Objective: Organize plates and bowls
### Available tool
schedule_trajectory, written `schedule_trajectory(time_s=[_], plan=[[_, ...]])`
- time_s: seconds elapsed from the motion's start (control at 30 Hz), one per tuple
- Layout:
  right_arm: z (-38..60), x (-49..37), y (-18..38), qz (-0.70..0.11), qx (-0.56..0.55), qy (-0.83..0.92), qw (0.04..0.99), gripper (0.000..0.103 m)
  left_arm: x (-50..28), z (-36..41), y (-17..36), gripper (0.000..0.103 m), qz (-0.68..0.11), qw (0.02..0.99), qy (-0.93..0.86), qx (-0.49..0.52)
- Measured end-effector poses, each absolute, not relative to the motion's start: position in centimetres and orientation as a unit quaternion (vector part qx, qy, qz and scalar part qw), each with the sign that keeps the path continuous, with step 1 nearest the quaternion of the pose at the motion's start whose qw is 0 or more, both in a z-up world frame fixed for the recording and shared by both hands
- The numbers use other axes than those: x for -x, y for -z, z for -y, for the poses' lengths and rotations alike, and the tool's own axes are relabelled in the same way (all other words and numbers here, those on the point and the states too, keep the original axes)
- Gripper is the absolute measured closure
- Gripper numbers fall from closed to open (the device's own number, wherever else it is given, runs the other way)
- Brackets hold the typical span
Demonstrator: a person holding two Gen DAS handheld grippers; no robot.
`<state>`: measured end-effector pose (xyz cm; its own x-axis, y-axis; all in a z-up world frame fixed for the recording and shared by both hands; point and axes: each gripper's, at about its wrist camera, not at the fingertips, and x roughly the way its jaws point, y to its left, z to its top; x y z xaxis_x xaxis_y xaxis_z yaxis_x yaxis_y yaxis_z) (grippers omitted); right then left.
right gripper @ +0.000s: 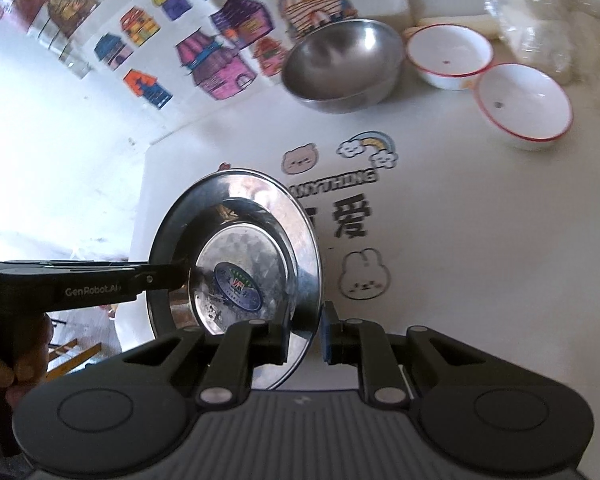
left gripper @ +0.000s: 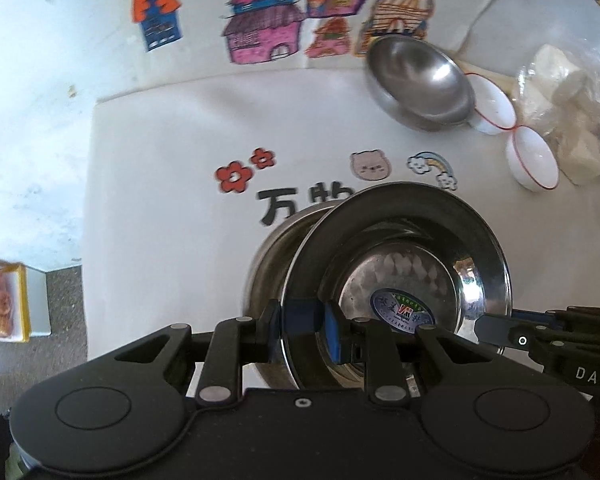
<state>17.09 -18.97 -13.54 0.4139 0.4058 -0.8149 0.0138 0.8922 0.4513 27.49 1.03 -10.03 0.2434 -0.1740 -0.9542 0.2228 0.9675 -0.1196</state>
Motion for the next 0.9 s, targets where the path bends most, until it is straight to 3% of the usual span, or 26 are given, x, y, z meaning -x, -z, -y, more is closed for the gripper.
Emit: schedule_trajectory(time_s=[0.9], plan=[[16.0, -18.7, 14.8, -0.551, -0.188, -0.115, 0.805, 0.086, -28.4, -2.5, 12.7, 0.076, -0.624, 0.772, 0.112, -0.041]])
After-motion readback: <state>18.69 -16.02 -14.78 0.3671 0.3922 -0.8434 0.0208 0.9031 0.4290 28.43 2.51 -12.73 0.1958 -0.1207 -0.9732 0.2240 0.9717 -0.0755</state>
